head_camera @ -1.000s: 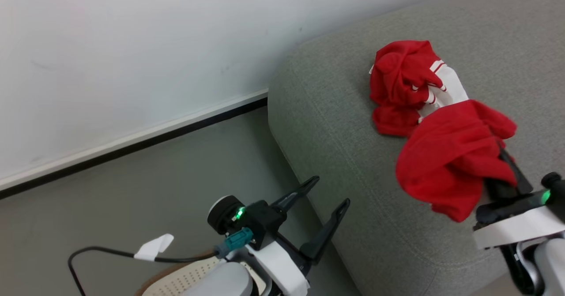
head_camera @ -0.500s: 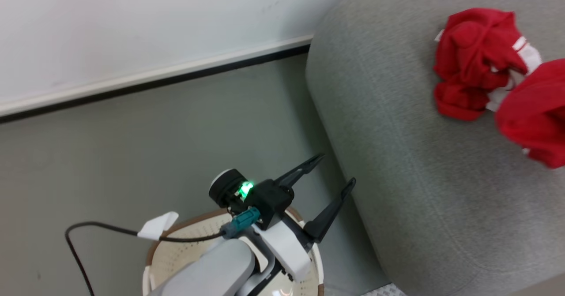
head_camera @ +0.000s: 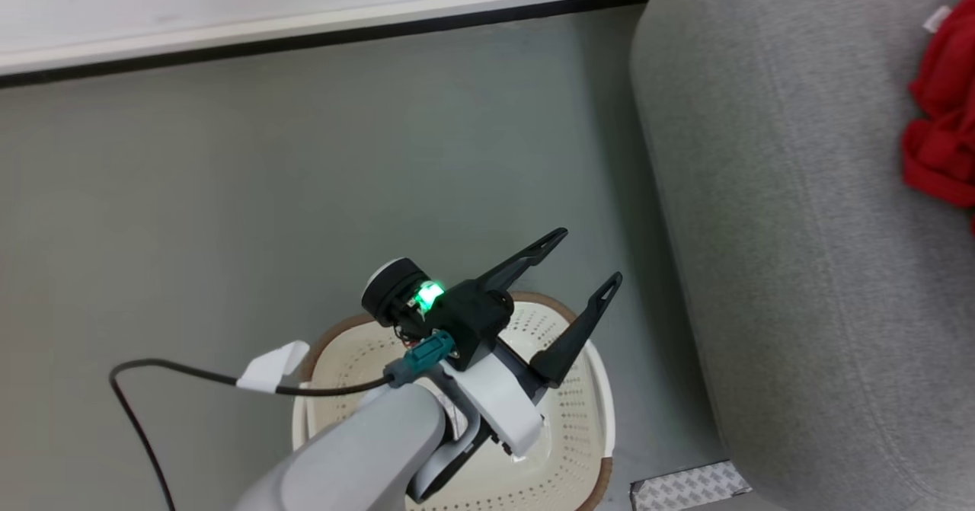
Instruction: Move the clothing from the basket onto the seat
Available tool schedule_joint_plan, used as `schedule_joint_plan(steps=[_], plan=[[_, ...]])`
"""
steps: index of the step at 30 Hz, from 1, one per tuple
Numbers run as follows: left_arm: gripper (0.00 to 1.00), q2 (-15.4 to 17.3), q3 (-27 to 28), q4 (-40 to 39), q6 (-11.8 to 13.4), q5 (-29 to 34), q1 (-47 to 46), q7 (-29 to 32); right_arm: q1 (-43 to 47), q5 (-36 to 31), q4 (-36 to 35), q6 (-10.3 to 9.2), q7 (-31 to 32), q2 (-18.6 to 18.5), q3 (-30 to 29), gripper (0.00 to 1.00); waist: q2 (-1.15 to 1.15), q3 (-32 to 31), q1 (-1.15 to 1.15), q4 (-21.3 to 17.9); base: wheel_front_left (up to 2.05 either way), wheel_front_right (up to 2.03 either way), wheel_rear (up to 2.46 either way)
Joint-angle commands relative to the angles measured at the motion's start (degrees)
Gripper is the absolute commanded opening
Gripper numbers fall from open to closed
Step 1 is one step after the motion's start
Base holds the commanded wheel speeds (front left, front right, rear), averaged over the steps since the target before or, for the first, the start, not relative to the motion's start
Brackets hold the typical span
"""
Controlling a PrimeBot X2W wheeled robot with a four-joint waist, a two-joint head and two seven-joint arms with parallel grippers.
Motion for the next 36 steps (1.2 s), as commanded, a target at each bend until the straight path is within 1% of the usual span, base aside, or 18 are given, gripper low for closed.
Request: schedule_joint_plan(steps=[1,3,4,8,10,12,13,14,15,16,20,25,28,33,36], plan=[[1.0,0.03,0.29,0.23,0.32,0.56,-0.59,-0.37,-1.25,1.66,1.87,-0.15,2.36,-1.06,2.46,0.0,0.0,0.75,-0.01,0.91,0.0,0.0,0.0],[1.0,0.06,0.38,0.44,0.28,0.48,-0.74,-0.55,-2.4,3.98,2.86,-0.15,4.85,-2.01,5.76,0.0,0.0,0.81,-0.01,1.14,0.0,0.0,0.0],[1.0,0.1,0.47,0.59,0.29,0.42,-0.76,-0.64,-2.65,5.38,3.35,-0.14,7.11,-2.29,7.77,0.0,0.0,0.72,-0.01,1.23,0.0,0.0,0.0],[1.0,-0.01,0.67,1.16,0.28,-0.08,-0.49,-0.76,-3.27,11.19,2.49,-0.14,14.51,-4.58,15.45,0.0,0.0,-0.22,-0.01,1.32,0.0,0.0,0.0],[1.0,-0.21,0.63,1.39,0.23,-0.3,-0.05,-0.93,-3.74,13.94,1.52,-0.14,16.93,-6.07,18.56,0.0,0.0,-0.99,-0.01,1.28,0.0,0.0,0.0],[1.0,-0.33,0.67,1.62,0.21,-0.54,0.51,-1.07,-4.03,15.96,1.05,-0.15,18.08,-7.49,21.11,0.0,0.0,-1.96,-0.01,1.21,0.0,0.0,0.0],[1.0,-0.4,0.74,1.71,0.21,-0.72,0.77,-1.04,-4.33,16.91,0.96,-0.15,18.06,-7.98,22.05,0.1,0.0,-2.47,-0.01,1.14,0.0,0.0,0.0],[1.0,-0.41,0.82,1.84,0.19,-0.87,1.04,-1.08,-4.47,17.75,0.94,-0.15,18.15,-8.31,23.11,0.3,0.0,-3.03,-0.01,1.05,0.0,0.0,0.0],[1.0,-0.41,0.9,1.98,0.19,-1.07,1.36,-1.1,-4.52,18.32,1.08,-0.14,18.35,-8.62,24.08,0.81,0.0,-3.64,-0.01,0.92,0.0,0.0,0.0],[1.0,-0.44,0.97,2.15,0.14,-1.08,1.74,-1.17,-4.61,18.86,1.32,-0.15,18.4,-8.94,25.05,1.0,0.0,-4.37,-0.01,0.81,0.0,0.0,0.0],[1.0,-0.52,1.33,2.7,0.04,-1.83,3.27,-1.44,-4.3,20.97,1.72,-0.15,19.0,-9.72,28.86,1.0,0.0,-7.57,-0.01,0.18,0.0,0.0,0.0],[1.0,-0.21,2.47,2.91,0.25,-3.19,6.02,-1.5,-3.44,23.01,0.32,-0.15,21.97,-10.91,34.18,1.0,0.0,-12.33,-0.01,-1.12,0.0,0.0,0.0],[1.0,0.1,3.12,2.8,0.32,-3.52,7.89,-1.55,-3.13,24.57,-1.39,-0.15,24.27,-11.5,36.88,1.0,0.0,-15.07,-0.01,-2.02,0.0,0.0,0.0],[1.0,0.41,4.54,1.96,0.36,-4.02,11.01,-1.53,-2.12,27.28,-5.49,-0.15,27.83,-13.87,40.45,1.0,0.0,-18.79,-0.01,-2.93,0.0,0.0,0.0],[1.0,0.67,5.31,1.26,0.64,-4.17,12.8,-1.53,-2.19,28.49,-8.59,-0.15,27.92,-15.56,41.26,1.0,0.0,-20.51,-0.01,-2.97,0.0,0.0,0.0]])
